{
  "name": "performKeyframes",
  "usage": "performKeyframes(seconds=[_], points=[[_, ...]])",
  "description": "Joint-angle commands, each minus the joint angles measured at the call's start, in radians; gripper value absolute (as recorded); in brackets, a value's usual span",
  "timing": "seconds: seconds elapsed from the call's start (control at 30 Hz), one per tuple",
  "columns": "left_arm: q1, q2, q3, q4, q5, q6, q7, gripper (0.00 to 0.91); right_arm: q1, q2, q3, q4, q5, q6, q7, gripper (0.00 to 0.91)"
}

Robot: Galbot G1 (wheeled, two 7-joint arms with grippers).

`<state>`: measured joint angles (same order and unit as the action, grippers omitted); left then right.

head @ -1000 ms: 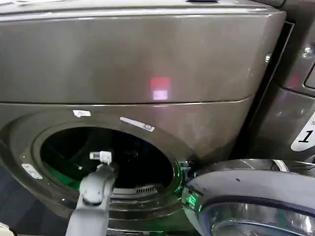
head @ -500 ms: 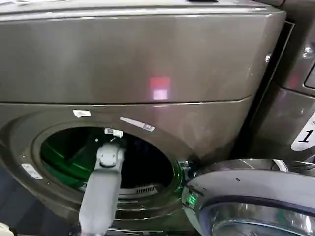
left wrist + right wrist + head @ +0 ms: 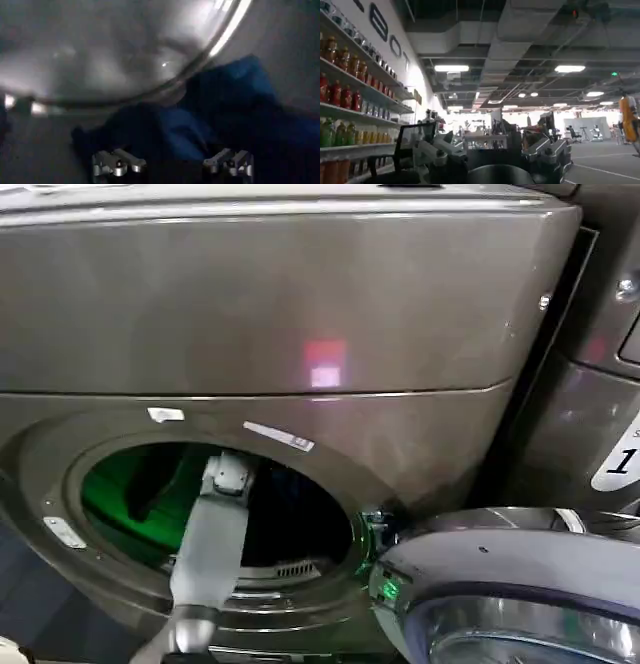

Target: Grasp the clothes from the dryer.

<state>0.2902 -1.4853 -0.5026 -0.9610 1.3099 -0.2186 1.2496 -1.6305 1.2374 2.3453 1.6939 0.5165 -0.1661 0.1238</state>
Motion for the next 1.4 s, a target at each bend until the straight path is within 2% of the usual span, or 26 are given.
performKeyframes(seconds=[0.03, 0.4, 0.77, 0.8, 0.83, 1.4], points=[[-0.045, 0.002, -0.001, 0.1, 0.038, -0.065, 0.063, 0.907, 0.004, -0.001, -0.008, -0.003, -0.008, 0.003, 0.0, 0.907], [-0.055, -0.01, -0.026, 0.29, 0.033, -0.05, -0.031, 0.907, 0.004, 0.008, -0.022, -0.004, -0.01, 0.009, 0.0, 0.907], [-0.052, -0.007, -0.037, 0.345, 0.005, -0.047, -0.044, 0.907, 0.012, 0.011, -0.035, -0.002, -0.016, 0.012, 0.001, 0.907], [-0.049, -0.006, -0.037, 0.338, -0.004, -0.045, -0.047, 0.205, 0.013, 0.011, -0.036, -0.002, -0.016, 0.012, 0.001, 0.907], [-0.047, -0.006, -0.037, 0.331, -0.008, -0.047, -0.049, 0.011, 0.013, 0.012, -0.036, -0.002, -0.017, 0.012, 0.001, 0.907], [-0.034, 0.006, -0.029, 0.232, -0.076, -0.052, -0.051, 0.0, 0.018, 0.018, -0.051, 0.001, -0.029, 0.016, 0.001, 0.907]])
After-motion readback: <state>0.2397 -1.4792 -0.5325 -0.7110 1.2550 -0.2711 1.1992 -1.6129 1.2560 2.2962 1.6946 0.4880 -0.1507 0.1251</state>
